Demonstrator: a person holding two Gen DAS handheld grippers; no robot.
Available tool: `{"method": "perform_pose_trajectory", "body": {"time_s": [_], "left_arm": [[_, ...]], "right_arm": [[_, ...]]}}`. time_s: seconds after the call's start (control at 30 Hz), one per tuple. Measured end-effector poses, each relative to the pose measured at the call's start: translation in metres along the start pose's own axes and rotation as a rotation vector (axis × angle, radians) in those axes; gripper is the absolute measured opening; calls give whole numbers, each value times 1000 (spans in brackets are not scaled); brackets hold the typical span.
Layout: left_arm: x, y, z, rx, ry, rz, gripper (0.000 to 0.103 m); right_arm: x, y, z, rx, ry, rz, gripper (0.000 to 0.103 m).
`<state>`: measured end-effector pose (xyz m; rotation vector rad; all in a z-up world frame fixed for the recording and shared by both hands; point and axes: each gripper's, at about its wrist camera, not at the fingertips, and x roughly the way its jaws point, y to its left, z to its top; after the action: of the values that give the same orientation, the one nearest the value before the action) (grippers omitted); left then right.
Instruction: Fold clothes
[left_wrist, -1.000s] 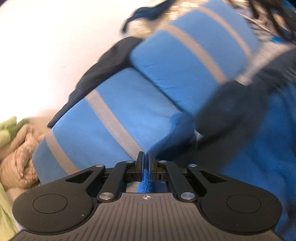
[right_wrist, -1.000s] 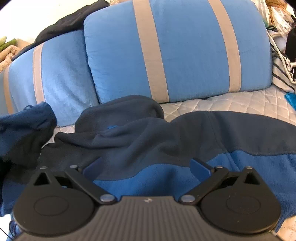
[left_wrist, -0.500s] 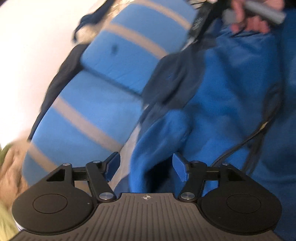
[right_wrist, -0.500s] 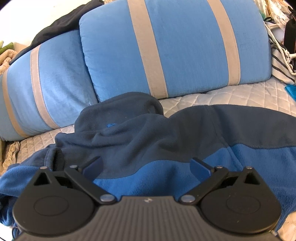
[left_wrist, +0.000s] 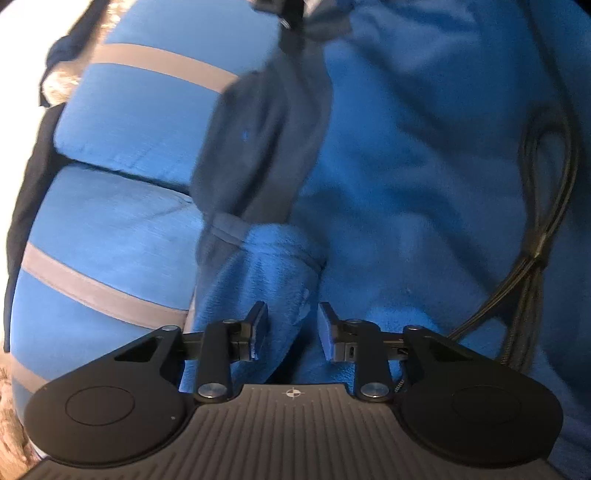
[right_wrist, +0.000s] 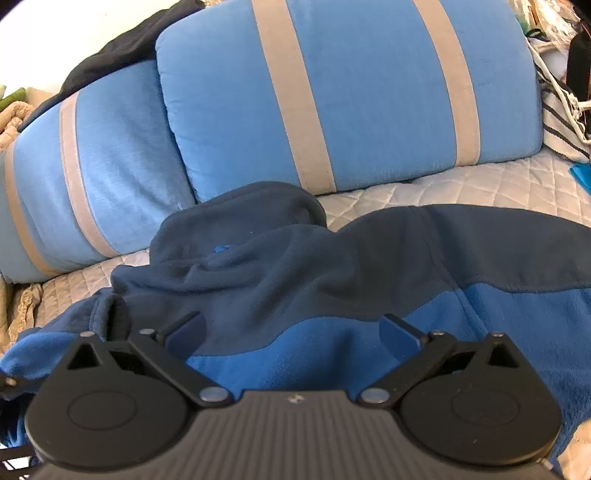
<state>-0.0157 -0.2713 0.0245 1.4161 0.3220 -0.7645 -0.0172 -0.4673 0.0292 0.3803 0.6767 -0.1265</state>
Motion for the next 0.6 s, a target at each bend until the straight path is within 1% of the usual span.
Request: {"method": "perform_pose_trajectory", "body": {"time_s": [0.1,0.17,0.23,0.27,0.33,0.47,0.6], "left_arm": [[8,-6,1,47,10,16,30],[13,-10,3,84,20,35,24],[16,-12,5,110,38,61,10],[18,-12,6,120,46,75,10],[16,-9,6,105,48,102,9],[-2,10,0,16,14,204,8],[-34,52,-16,-155,-28,322,8]], "right_arm": [[1,-1,0,2,2,3,103],[1,-1,0,1,3,3,103],[1,-1,0,-2,3,3,103],[1,-1,0,-4,3,3,103],[1,0,0,-6,2,2,103],[1,0,-1,-14,1,5,103],[-1,4,-2,-30,-4,25,103]]}}
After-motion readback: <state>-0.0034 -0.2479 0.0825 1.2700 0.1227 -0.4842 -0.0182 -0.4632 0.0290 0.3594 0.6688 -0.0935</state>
